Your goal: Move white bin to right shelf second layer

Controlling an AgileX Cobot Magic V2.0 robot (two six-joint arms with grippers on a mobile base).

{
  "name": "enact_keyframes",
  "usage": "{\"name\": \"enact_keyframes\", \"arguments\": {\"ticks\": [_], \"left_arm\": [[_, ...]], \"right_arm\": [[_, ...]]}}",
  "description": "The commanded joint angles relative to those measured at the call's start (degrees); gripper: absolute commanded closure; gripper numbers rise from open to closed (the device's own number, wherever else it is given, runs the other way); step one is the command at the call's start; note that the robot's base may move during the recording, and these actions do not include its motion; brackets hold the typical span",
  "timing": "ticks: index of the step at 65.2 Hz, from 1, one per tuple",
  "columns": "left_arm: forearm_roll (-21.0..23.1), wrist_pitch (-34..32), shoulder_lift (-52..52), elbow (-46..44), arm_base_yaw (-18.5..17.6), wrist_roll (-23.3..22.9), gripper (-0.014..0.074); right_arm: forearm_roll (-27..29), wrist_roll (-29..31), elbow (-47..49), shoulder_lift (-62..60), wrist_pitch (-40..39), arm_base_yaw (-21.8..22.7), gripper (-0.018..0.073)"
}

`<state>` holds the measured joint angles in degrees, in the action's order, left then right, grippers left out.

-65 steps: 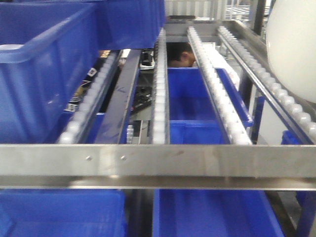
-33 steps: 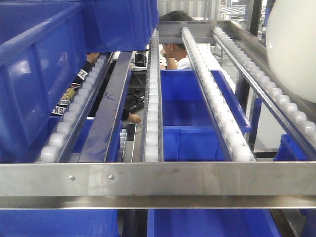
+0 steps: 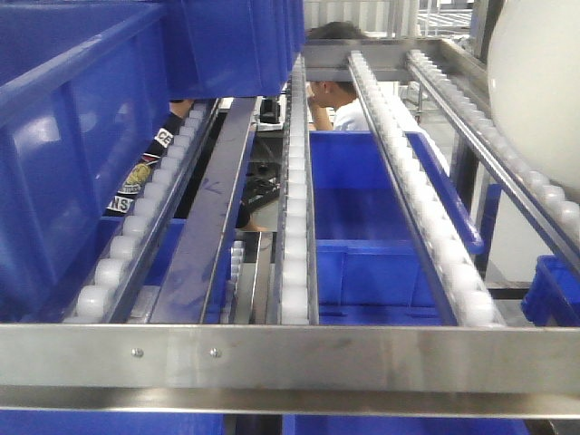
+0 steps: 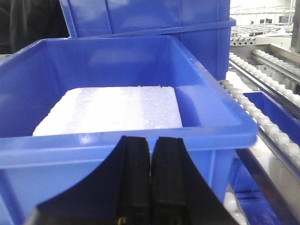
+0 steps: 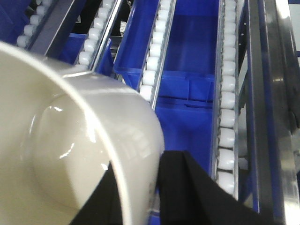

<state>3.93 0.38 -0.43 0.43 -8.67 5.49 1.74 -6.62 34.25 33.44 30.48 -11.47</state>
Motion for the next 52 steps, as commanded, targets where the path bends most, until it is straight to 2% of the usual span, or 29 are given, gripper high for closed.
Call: {"name": "enact_keyframes", "arguments": {"ticks": [1,52], "left_arm": [[0.3,-5.0,-0.8,1.9,-0.1,-0.4,0.0512],[0.3,-5.0,-0.8,1.9,-0.1,-0.4,0.0512]], "right_arm": [[0.0,0.0,1.8,0.0,-5.8,0.3,0.0535],[0.0,0.0,1.8,0.0,-5.8,0.3,0.0535]]}}
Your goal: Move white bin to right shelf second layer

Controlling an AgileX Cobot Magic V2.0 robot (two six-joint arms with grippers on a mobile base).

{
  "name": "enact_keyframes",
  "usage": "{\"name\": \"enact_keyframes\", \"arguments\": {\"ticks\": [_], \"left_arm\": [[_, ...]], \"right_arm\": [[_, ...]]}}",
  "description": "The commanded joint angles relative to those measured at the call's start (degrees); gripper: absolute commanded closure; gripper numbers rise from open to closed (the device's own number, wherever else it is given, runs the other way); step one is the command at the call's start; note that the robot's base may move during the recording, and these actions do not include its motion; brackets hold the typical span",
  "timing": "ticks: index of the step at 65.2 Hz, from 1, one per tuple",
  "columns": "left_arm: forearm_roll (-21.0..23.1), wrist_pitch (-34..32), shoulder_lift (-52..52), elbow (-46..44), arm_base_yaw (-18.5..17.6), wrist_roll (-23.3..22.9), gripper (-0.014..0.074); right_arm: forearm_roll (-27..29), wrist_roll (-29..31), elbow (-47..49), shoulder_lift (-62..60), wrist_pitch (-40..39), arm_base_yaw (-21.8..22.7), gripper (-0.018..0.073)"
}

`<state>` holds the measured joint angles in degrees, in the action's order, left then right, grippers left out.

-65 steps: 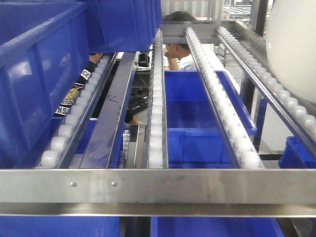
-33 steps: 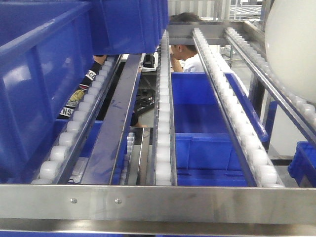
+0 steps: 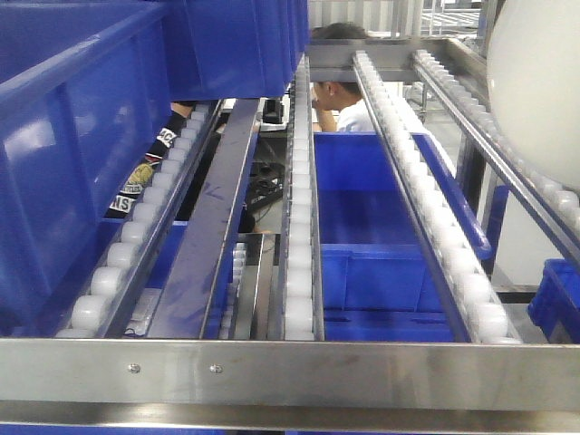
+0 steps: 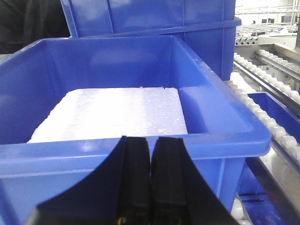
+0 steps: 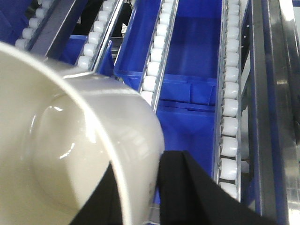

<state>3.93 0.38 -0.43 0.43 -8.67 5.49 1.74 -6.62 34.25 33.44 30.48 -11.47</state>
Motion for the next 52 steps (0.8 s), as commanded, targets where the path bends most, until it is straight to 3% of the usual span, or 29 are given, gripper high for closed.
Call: {"name": "enact_keyframes", "arguments": {"ticks": [1,52], "left_arm": [[0.3,-5.0,-0.8,1.9,-0.1,-0.4,0.0512],[0.3,-5.0,-0.8,1.9,-0.1,-0.4,0.0512]], "right_arm": [[0.0,0.0,1.8,0.0,-5.8,0.3,0.0535],[0.3,0.0,1.1,0.2,-7.6,0.3,0.0535]]}}
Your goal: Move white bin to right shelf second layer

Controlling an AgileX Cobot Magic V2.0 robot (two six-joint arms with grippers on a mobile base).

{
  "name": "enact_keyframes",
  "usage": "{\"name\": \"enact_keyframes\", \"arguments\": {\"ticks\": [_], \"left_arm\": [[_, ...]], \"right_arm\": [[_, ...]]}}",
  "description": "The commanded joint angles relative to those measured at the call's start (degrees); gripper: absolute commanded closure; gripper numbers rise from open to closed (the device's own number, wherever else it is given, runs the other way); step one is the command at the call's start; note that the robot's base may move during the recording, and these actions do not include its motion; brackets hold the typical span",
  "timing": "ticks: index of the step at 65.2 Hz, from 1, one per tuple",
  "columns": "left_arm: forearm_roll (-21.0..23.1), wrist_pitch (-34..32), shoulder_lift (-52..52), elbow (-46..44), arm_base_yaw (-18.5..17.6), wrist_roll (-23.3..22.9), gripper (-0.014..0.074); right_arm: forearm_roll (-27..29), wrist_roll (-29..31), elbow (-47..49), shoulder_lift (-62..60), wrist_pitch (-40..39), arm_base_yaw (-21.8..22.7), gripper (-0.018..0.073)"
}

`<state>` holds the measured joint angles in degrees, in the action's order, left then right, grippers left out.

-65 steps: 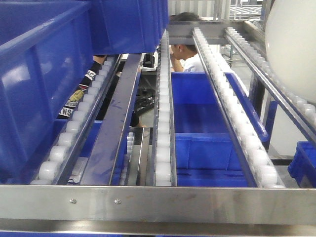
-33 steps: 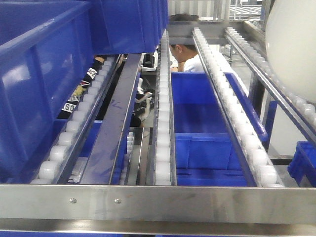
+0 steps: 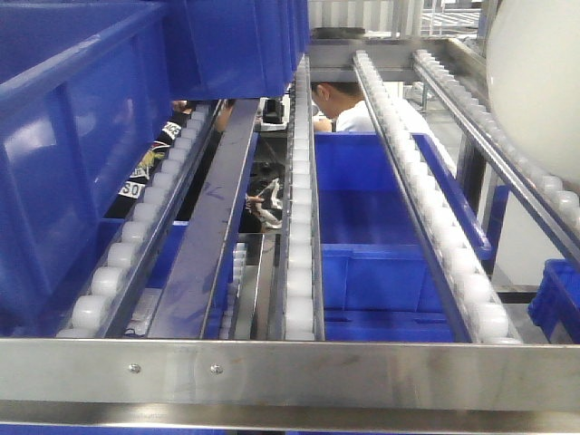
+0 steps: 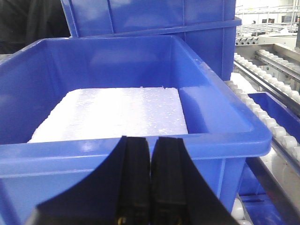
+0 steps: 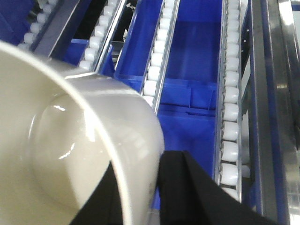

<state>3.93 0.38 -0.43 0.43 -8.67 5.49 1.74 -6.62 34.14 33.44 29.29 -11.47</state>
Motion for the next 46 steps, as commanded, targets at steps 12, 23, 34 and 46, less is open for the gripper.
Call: {"name": "enact_keyframes", "arguments": {"ticks": [12,23,34,46], "left_arm": [[0.3,-5.0,-0.8,1.9,-0.1,-0.4,0.0512],[0.3,-5.0,-0.8,1.9,-0.1,-0.4,0.0512],[0.3,-5.0,-0.8,1.9,-0.1,-0.4,0.0512],[0.3,-5.0,-0.8,1.9,-0.1,-0.4,0.0512]], "right_arm": [[0.3,0.0,1.0,2.2,-8.4,0.1,0.0535],[1.8,0.0,2.8,9.4,-12.5,0.0,0.0535],[1.9,0.0,7.1,19.6,-12.5,-1.7,0.0535],[1.9,0.0,12.2,30.6,-12.3,-4.8,0.0535]]}}
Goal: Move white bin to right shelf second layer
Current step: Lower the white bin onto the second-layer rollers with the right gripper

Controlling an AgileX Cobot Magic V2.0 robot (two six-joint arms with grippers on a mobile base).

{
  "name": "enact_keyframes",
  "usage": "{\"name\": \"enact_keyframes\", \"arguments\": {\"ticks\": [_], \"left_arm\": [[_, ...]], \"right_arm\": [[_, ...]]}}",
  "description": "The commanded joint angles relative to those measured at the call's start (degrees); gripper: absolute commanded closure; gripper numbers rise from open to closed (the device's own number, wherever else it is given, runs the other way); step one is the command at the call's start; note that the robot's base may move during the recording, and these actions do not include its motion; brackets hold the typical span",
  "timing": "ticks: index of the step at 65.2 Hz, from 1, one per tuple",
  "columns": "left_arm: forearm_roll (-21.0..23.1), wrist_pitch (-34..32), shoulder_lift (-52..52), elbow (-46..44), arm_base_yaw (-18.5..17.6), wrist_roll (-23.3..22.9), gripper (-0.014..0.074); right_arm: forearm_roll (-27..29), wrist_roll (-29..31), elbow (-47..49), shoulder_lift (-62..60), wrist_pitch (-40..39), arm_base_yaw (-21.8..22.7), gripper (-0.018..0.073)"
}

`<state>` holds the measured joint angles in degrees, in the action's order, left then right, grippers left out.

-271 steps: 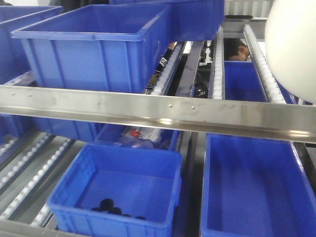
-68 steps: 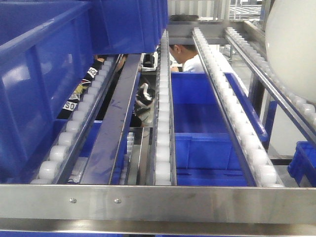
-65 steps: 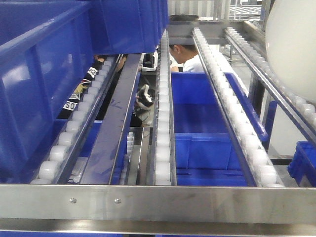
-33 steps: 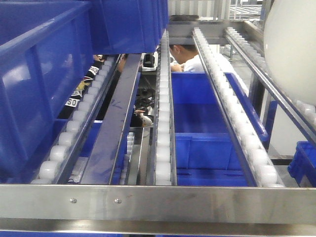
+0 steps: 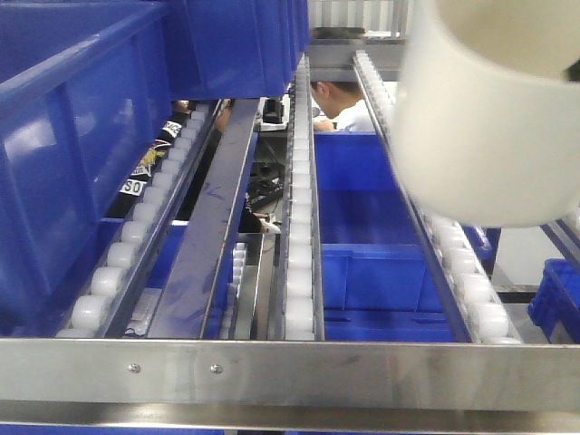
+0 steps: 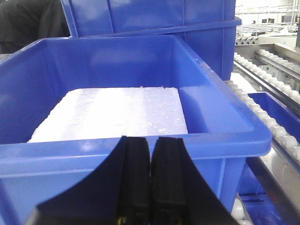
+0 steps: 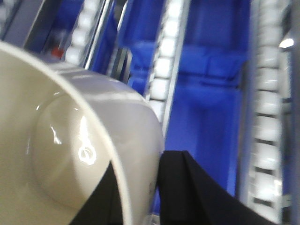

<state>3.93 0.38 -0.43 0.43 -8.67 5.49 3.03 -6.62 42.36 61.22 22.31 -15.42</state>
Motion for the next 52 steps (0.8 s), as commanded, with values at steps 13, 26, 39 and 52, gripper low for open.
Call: {"name": "enact_keyframes", "arguments": {"ticks": [13,26,39,52], "left_arm": [[0.3,-5.0,-0.8,1.9,-0.1,-0.4,0.0512],[0.3,-5.0,-0.8,1.9,-0.1,-0.4,0.0512],[0.3,-5.0,-0.8,1.9,-0.1,-0.4,0.0512],[0.3,-5.0,-0.8,1.9,-0.1,-0.4,0.0512]], "right_arm": [[0.6,0.0,5.9,9.7,-5.3,-1.2,0.0535],[0.6,0.0,5.9,13.8,-5.8,-1.5,0.0535],[0.6,0.0,5.9,16.9,-7.4,-3.8,0.0535],[0.6,0.0,5.9,19.6,-8.9,-3.8,0.0535]]}}
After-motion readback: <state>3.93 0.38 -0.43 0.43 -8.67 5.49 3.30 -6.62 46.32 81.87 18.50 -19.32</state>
